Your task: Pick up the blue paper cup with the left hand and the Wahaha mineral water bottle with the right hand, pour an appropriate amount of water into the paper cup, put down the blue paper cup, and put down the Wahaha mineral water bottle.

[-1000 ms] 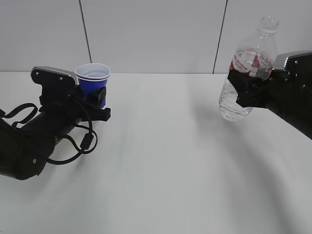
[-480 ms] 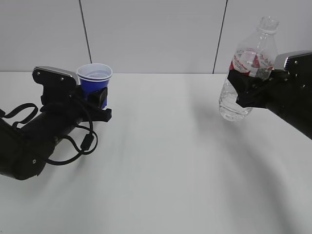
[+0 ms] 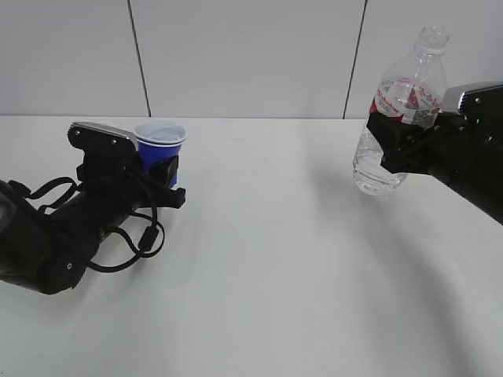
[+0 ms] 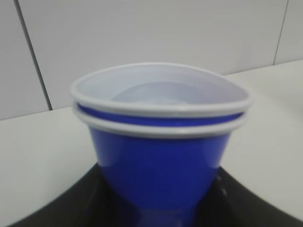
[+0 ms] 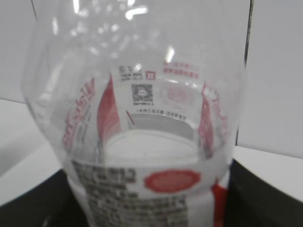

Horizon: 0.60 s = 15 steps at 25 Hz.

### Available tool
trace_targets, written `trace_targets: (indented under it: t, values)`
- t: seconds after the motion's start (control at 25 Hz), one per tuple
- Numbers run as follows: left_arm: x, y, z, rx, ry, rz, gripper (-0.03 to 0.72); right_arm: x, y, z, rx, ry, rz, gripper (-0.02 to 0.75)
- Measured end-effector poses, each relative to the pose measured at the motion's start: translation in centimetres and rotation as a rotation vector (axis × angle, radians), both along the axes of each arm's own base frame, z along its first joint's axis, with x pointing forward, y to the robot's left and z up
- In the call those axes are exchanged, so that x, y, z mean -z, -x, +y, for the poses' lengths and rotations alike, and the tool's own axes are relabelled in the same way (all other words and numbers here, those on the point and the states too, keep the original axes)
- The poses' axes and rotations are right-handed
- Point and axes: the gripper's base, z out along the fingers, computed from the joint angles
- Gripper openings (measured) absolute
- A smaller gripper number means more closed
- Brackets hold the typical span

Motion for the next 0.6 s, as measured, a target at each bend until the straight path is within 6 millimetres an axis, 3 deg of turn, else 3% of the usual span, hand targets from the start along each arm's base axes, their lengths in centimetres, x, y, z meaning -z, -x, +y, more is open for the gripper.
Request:
trace_targets:
  t: [0.36, 0.6]
  values:
    - [1.6, -0.8, -0.3, 0.002, -0.021, 0.011, 0.358, 0.0, 0.0, 0.0, 0.0, 0.009, -0.003, 0.449]
    - [1.7, -1.2, -0.4, 0.014, -0.021, 0.001, 0.358, 0.0, 0.0, 0.0, -0.001, 0.02, -0.008, 0.449]
